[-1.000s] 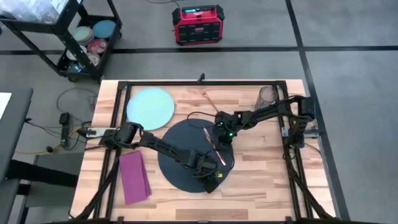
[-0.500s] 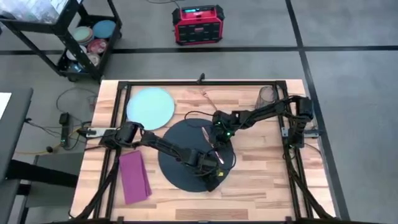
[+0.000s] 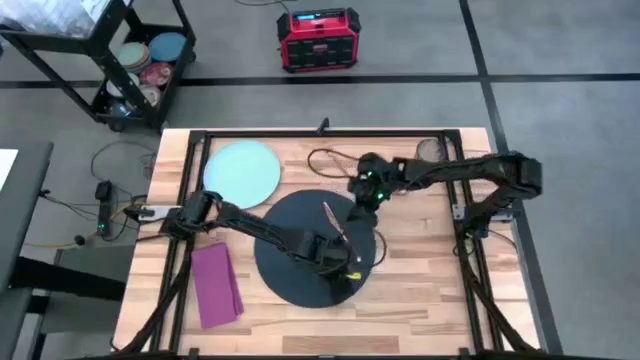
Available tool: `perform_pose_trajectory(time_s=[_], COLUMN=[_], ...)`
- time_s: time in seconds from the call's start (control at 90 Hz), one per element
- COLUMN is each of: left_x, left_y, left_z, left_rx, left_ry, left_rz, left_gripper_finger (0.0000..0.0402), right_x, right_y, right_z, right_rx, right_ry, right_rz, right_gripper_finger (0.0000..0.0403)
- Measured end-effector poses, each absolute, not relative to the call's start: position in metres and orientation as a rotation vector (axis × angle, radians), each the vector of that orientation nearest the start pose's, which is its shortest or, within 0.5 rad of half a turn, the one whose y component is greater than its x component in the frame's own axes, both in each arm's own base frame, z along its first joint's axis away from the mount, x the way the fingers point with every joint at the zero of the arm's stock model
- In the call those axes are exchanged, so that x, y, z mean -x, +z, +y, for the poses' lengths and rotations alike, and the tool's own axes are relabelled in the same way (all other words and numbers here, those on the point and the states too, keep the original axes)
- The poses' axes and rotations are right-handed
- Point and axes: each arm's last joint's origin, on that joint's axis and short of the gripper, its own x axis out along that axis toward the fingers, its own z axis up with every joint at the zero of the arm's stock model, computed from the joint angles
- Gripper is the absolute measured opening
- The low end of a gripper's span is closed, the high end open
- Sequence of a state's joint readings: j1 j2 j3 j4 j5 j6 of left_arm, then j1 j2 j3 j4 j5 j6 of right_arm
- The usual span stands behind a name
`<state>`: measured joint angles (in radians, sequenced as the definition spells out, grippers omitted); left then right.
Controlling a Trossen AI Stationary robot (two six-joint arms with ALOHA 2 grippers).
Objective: Set table place
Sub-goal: Adjust the blue table mat on the table
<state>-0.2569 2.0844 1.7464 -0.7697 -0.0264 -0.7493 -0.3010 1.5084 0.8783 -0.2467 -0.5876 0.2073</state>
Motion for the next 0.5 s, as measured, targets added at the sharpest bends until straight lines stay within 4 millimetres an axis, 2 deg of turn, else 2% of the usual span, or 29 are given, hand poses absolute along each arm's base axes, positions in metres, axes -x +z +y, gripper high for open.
perform_pose_trajectory(time_s=[0.111,0.189,0.244,0.3,0.367,0.5], left_x=[-0.4,-0.374,-0.358,-0.346,-0.34,-0.351], left_y=[0.263,0.293,0.307,0.308,0.297,0.27], left_z=[-0.095,-0.082,-0.071,-0.057,-0.04,-0.008], left_rx=[0.393,0.334,0.35,0.398,0.498,0.741], left_ry=[0.42,0.595,0.653,0.67,0.629,0.389], left_rz=[1.066,0.97,0.906,0.883,0.858,0.722], left_gripper_finger=[0.0,0.0,0.0,0.0,0.0,0.0], right_x=[-0.268,-0.258,-0.253,-0.249,-0.246,-0.244], right_y=[0.203,0.196,0.19,0.183,0.176,0.17], right_z=[-0.073,-0.072,-0.071,-0.069,-0.068,-0.075], right_rx=[-0.5,-0.468,-0.476,-0.503,-0.535,-0.601], right_ry=[0.057,-0.013,-0.029,-0.043,-0.066,-0.189], right_rz=[0.947,1.02,1.046,1.066,1.061,1.019], right_gripper_finger=[0.0,0.0,0.0,0.0,0.0,0.0])
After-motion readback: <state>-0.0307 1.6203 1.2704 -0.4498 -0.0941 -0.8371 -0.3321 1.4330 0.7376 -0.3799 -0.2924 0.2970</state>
